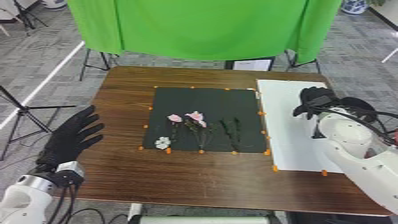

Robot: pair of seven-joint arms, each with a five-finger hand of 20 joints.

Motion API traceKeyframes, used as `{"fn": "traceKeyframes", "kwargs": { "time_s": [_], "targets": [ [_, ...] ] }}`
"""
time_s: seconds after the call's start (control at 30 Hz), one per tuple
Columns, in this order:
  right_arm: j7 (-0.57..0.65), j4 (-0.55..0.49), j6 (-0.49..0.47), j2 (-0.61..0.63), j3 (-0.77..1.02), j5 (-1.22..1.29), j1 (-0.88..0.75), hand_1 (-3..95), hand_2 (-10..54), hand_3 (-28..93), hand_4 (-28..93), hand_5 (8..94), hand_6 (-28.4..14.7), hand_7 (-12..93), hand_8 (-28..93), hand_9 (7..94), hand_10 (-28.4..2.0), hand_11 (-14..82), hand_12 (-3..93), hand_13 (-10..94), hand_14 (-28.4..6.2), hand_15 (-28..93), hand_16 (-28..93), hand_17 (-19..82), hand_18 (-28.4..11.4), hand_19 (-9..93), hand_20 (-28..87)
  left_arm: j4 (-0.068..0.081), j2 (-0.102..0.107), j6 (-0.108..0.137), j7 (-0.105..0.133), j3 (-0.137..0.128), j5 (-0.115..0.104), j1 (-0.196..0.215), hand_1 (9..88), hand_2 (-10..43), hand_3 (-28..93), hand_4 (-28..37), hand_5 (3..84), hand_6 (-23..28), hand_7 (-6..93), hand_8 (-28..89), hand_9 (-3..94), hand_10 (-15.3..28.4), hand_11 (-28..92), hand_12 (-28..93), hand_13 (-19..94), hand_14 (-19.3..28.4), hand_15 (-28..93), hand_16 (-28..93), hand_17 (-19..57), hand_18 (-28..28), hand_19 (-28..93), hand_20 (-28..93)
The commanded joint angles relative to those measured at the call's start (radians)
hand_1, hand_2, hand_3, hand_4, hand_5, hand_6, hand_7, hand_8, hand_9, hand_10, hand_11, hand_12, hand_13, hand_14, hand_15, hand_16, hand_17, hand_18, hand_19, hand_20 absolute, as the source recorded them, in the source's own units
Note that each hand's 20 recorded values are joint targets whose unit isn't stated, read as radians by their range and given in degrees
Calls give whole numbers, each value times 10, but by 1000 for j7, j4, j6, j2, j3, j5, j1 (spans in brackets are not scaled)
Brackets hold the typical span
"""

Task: Arrange flowers

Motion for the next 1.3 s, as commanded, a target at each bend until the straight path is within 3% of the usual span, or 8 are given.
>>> {"fn": "traceKeyframes", "kwargs": {
  "time_s": [0.03, 0.1, 0.17, 0.23, 0.4, 0.67, 0.83, 1.3],
  "targets": [
    [-16, -2, 51, -3, -15, -10, -5, 265, -95, 873, -281, 545, 15, 483, -182, 611, -98, 435, 269, 645, -70, 770, 286, 338, -187, 899, 520, -5, -6, -2, -10, -1, 2, 10, 243, -42, 699, -283, 217, 37, 195, -109, 158, 103, 185, 193, 119, 136, 290, 13, -120, 201, 385, 103],
    [-25, 6, 90, -2, -25, -12, 1, 321, -95, 850, -281, 567, 18, 503, -46, 675, -93, 414, 300, 664, -65, 766, 290, 349, -188, 906, 513, -2, -6, -2, -12, 1, 4, 5, 243, -42, 700, -283, 217, 37, 195, -109, 158, 102, 183, 192, 119, 136, 289, 14, -120, 201, 386, 103],
    [-36, 5, 108, -3, -24, -16, 3, 413, -95, 844, -282, 655, 28, 536, -6, 795, -74, 339, 432, 704, -58, 759, 301, 375, -184, 922, 505, -3, -6, 5, -10, 3, 4, 4, 243, -42, 700, -283, 217, 37, 195, -109, 158, 102, 183, 193, 119, 136, 289, 14, -120, 201, 386, 103],
    [-39, 0, 133, -5, -32, -12, 13, 431, -95, 849, -283, 690, 27, 535, -2, 822, -68, 342, 457, 717, -57, 761, 302, 385, -182, 928, 505, -7, -9, 1, -9, -5, 3, 13, 243, -42, 700, -283, 216, 37, 195, -109, 158, 102, 183, 193, 119, 136, 288, 13, -120, 201, 385, 103],
    [-67, -45, 185, -28, -66, -14, 57, 435, -95, 859, -282, 710, 20, 525, 0, 826, -70, 348, 460, 723, -57, 764, 303, 388, -184, 931, 510, -5, -10, 2, -14, -7, 4, 9, 244, -42, 699, -283, 216, 37, 196, -109, 159, 103, 184, 193, 119, 137, 289, 14, -121, 202, 386, 103],
    [-196, -138, 190, -127, -208, -43, 164, 436, -95, 861, -283, 711, 20, 525, -1, 825, -72, 351, 468, 723, -56, 767, 305, 389, -184, 932, 514, -2, 3, 2, -9, 6, -2, 1, 244, -43, 700, -283, 217, 38, 194, -109, 158, 102, 184, 193, 119, 137, 290, 14, -121, 201, 387, 103],
    [-238, -135, 176, -202, -308, -41, 240, 433, -95, 862, -283, 698, 26, 537, -2, 822, -70, 341, 475, 719, -56, 768, 310, 388, -182, 932, 517, 0, 11, 5, -6, 16, -5, -7, 243, -43, 701, -283, 217, 38, 194, -108, 158, 102, 184, 193, 119, 136, 290, 14, -120, 201, 386, 103],
    [-260, -106, 103, -278, -373, -52, 267, 424, -95, 861, -283, 686, 29, 545, -6, 818, -70, 333, 473, 713, -56, 770, 310, 382, -179, 932, 514, 0, -2, 1, -17, 11, 3, -9, 244, -42, 699, -283, 217, 38, 196, -109, 159, 103, 186, 194, 118, 137, 290, 13, -121, 201, 386, 103]
  ]
}}
